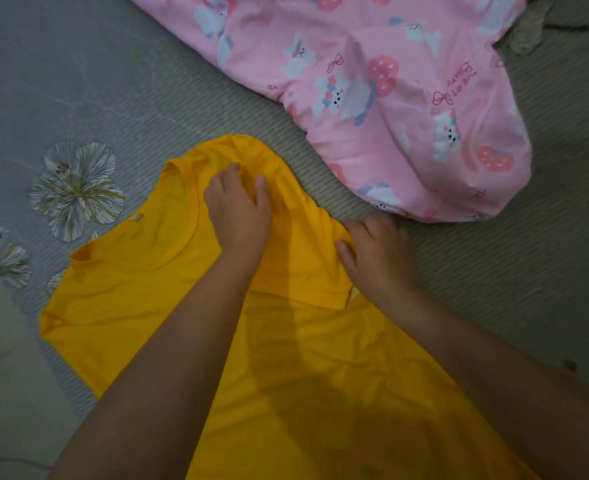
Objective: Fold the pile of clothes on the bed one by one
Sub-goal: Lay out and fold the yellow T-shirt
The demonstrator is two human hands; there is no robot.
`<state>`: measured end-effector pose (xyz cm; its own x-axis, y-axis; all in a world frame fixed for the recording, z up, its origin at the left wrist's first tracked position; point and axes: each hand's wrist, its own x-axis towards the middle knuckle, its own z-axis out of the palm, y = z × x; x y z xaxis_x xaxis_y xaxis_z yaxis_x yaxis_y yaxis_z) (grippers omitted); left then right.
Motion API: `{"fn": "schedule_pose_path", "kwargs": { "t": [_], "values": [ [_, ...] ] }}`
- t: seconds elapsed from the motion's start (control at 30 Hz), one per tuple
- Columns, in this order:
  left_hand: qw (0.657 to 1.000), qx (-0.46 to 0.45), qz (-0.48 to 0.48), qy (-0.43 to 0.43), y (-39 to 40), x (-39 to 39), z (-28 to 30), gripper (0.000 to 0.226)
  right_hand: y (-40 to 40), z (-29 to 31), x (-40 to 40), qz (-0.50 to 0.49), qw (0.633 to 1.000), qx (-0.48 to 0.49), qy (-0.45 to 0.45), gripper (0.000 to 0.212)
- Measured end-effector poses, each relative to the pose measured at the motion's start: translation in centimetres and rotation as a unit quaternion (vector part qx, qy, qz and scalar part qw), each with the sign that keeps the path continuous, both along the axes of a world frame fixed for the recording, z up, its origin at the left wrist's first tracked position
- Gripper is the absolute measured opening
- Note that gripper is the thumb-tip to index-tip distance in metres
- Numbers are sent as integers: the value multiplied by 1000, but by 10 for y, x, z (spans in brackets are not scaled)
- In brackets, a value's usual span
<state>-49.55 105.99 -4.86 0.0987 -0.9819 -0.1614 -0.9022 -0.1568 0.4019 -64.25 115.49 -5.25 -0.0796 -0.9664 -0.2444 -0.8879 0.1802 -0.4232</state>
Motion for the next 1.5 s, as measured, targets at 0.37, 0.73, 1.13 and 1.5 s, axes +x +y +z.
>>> {"fn": "schedule_pose_path", "kwargs": {
  "t": [0.37, 0.73, 1.13, 1.5],
  "values": [
    [972, 100, 65, 201, -76, -7, -15, 49, -5, -9, -14, 0, 997, 18, -80, 27],
    [978, 33, 54, 201, -83, -9, -23, 34, 0, -9, -11, -42, 995, -84, 22, 23],
    [987, -71, -145, 0, 23, 4, -1, 52, 17, -10, -7, 171, 979, -99, 41, 42],
    [978, 125, -134, -102, 262, 8, -14, 55, 29, -32, -24, 260, 957, -7, 124, 56]
  ]
}}
